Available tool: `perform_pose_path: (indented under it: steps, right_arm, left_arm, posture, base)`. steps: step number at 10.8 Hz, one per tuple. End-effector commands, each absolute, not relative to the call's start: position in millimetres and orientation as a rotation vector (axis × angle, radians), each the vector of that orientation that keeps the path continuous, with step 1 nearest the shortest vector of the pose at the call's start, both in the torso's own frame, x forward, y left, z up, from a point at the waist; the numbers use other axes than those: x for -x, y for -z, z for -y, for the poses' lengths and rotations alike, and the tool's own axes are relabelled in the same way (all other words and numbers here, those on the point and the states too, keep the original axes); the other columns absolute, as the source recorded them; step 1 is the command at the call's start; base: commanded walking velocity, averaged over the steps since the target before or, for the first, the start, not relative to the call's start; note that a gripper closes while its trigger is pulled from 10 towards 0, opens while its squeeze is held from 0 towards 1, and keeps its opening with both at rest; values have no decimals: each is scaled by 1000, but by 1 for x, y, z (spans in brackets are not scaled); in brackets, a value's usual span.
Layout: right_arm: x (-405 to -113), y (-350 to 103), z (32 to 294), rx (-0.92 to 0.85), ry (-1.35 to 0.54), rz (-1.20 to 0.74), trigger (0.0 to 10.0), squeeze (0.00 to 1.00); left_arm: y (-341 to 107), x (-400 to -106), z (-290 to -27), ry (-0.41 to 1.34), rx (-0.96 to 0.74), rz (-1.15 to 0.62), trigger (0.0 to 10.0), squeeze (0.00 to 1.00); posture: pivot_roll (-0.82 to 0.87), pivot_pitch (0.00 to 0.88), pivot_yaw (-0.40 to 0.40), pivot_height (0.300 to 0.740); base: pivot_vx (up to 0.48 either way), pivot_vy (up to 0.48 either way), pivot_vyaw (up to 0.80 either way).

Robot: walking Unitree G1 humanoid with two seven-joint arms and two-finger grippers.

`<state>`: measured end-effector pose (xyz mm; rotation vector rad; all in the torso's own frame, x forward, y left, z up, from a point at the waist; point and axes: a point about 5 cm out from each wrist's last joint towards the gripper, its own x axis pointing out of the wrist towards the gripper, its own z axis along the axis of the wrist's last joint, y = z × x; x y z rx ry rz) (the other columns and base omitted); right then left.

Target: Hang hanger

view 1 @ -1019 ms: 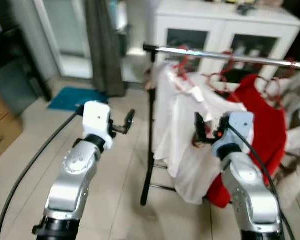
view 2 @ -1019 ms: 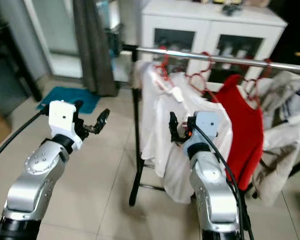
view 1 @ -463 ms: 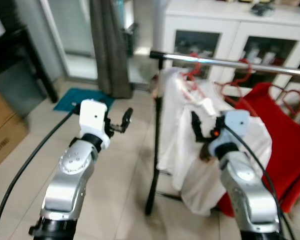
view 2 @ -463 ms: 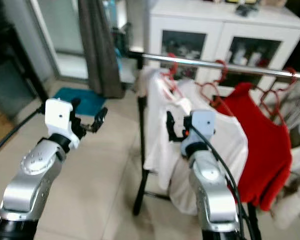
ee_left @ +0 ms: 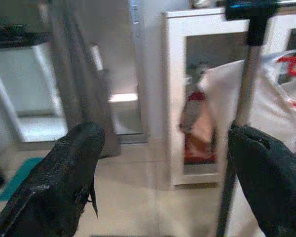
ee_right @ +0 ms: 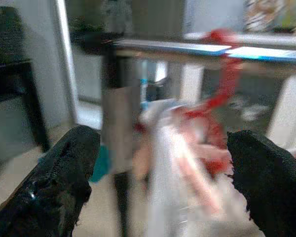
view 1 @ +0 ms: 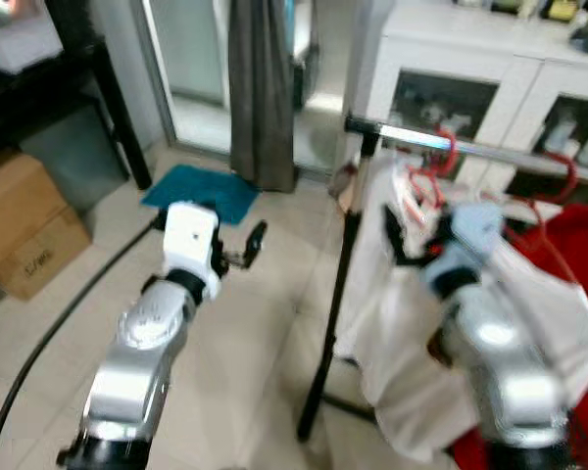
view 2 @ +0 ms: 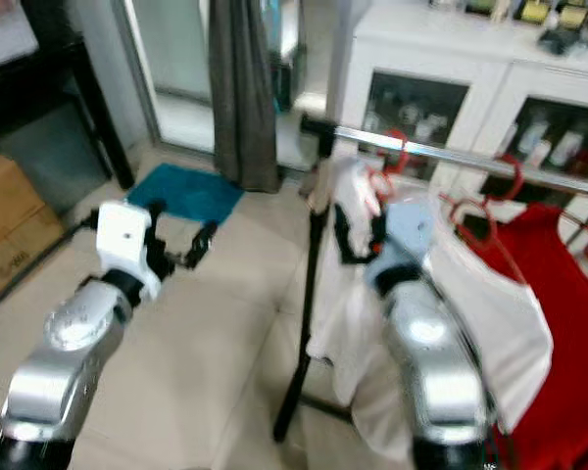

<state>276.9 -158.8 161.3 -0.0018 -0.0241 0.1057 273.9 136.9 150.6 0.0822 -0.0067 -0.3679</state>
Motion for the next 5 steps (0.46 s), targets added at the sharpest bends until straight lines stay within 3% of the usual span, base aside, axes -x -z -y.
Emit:
perform_pose_path:
  steps: [1,5]
  right_arm:
    - [-281,-175,172,21,-128,-2,10000,0]
    - [-294,-205,208,68,-256,-114,10000,0]
  left_arm:
    - [-152,-269,-124,472,-68,-2,10000,957]
    - [-157,-251,-127,818,-94,-86,10000,784]
  posture:
    - [71,12,-14,740]
    - [60,10,-23,740]
  base:
    - [0,0,0]
    - [0,0,0]
